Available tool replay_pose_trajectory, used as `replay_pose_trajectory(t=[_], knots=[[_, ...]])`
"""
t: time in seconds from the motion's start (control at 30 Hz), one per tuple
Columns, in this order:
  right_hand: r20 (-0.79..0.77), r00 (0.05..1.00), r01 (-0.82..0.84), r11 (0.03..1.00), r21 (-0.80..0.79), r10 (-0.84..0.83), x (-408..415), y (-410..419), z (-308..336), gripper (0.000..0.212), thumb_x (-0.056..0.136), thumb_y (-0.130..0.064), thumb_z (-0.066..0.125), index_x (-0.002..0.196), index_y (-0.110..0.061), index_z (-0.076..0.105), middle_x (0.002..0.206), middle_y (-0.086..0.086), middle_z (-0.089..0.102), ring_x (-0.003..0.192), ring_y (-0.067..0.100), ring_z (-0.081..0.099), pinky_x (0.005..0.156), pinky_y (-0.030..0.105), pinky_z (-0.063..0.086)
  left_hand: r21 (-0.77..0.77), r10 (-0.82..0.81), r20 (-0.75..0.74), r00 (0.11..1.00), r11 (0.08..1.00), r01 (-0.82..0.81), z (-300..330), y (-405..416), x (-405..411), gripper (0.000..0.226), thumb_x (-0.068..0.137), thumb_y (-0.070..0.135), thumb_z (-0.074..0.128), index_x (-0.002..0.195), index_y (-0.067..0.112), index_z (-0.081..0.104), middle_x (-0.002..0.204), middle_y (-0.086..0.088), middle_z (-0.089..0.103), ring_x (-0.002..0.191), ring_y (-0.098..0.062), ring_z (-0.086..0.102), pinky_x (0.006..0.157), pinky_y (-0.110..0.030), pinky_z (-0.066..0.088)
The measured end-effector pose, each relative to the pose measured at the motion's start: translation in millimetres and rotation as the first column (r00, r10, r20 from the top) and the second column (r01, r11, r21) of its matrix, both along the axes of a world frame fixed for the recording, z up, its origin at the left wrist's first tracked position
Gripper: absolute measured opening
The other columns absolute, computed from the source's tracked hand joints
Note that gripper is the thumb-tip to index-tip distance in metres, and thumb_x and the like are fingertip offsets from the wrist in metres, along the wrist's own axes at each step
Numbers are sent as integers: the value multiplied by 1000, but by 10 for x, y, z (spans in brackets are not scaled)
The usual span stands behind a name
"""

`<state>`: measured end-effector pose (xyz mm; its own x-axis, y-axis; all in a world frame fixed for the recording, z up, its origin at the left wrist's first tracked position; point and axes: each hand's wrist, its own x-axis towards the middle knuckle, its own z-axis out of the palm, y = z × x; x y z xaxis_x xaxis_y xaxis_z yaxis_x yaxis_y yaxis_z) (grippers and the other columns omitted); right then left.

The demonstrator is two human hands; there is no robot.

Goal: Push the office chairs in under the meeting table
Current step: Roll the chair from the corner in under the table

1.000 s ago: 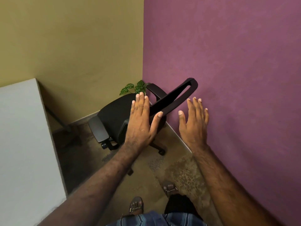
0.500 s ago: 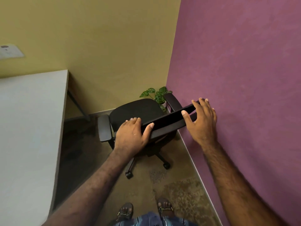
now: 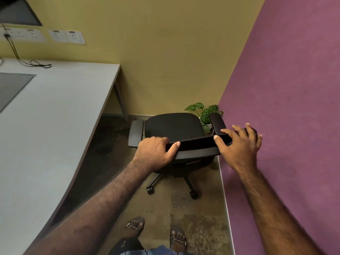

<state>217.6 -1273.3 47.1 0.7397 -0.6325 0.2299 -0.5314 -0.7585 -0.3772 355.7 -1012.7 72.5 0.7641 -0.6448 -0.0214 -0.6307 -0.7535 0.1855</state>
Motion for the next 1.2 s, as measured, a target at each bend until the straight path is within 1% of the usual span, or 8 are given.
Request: replay_pose_trajectory(t=[0.23,0.4,0.57,0.7,0.83,0.9,1.0,1.2], knots=[[23,998,-58,998,-40,59,-13,68,-69,79,88,-91,45,125,-32,81,151,4,65,158,36,32,127,74,14,-35,54,-9,999,998,-54,-36,176,-150,76,98,79,20,94,26,75,73,9,68,68,-8,64,67,-35,61],[8,994,-104,992,-66,105,101,136,-78,88,87,-100,35,126,-35,80,151,4,65,157,36,34,126,74,18,-86,97,-6,995,991,-98,-48,340,-219,79,96,80,19,94,25,75,72,10,66,67,-7,64,67,-35,60],[6,986,-164,985,-52,165,316,247,-57,90,87,-101,30,125,-36,81,151,2,65,157,35,34,127,72,18,-124,171,15,985,978,-168,-34,514,-191,80,95,82,21,100,26,77,79,11,71,73,-7,66,67,-34,60],[-20,976,-216,976,-27,215,538,327,-21,84,88,-97,34,126,-38,80,153,0,64,159,31,31,129,69,14,-179,222,18,975,960,-216,-24,617,-120,79,94,83,24,101,26,78,81,13,71,73,-5,65,65,-33,60],[-46,965,-259,966,10,259,828,378,26,81,88,-96,35,126,-40,79,153,-3,63,160,29,28,131,68,9,-174,277,23,961,947,-269,8,676,-3,79,92,83,25,98,26,78,77,12,69,71,-6,63,63,-31,57],[-50,958,-282,959,22,283,989,391,28,80,87,-96,37,125,-40,79,153,-3,62,161,29,28,131,67,7,-177,300,14,954,940,-293,21,695,73,77,93,82,26,102,26,79,81,12,71,74,-6,63,64,-30,58],[-58,949,-310,951,15,310,1271,402,16,77,88,-95,38,124,-41,79,152,-5,63,160,29,29,131,67,8,-193,329,15,944,928,-320,26,728,232,79,93,82,25,108,27,80,87,13,74,77,-6,65,65,-29,58],[-64,931,-359,933,8,359,1861,473,4,76,86,-96,36,121,-43,79,149,-5,64,161,28,28,131,67,9,-211,391,-11,921,899,-384,34,811,581,78,93,81,24,107,28,80,86,15,73,77,-6,65,65,-26,57]])
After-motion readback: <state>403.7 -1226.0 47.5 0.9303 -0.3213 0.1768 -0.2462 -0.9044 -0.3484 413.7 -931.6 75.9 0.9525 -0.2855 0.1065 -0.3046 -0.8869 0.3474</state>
